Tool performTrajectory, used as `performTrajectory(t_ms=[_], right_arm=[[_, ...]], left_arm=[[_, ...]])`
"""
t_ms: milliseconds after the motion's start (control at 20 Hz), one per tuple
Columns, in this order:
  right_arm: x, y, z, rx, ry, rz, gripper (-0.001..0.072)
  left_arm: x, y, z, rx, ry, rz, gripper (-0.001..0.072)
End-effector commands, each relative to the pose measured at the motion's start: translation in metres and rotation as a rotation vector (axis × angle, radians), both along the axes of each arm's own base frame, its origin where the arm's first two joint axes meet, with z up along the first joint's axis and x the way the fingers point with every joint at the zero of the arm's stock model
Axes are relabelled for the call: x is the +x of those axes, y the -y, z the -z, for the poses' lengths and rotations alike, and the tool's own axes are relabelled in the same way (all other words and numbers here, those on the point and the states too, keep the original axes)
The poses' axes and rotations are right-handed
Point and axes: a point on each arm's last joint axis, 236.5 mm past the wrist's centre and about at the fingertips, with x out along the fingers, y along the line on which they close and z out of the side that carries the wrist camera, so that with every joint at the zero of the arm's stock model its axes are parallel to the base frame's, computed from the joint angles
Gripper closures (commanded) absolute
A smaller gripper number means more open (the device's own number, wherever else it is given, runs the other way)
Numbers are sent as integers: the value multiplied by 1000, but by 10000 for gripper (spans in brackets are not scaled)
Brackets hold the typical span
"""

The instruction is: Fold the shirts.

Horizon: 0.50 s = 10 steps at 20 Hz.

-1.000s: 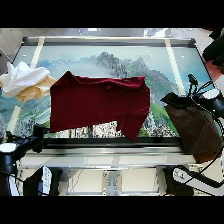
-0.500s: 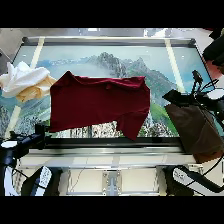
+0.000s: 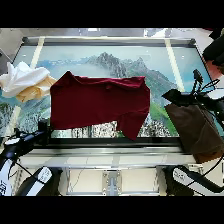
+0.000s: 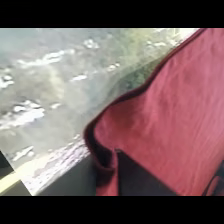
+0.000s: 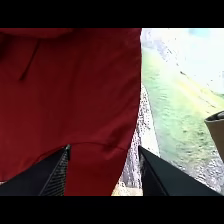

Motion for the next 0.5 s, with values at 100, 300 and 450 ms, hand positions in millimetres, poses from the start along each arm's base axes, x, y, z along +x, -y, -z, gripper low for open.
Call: performTrajectory(t_ms=[100, 300, 450], right_arm=[[-6, -1, 17, 1, -67, 22, 224], [-20, -20, 81, 163, -278, 83, 223], [-24, -49, 120, 244, -393, 60, 223]], left_arm=[[7, -1, -2, 20, 25, 21, 690], [15, -4, -11, 63, 60, 79, 691], [16, -4, -13, 66, 66, 80, 691]])
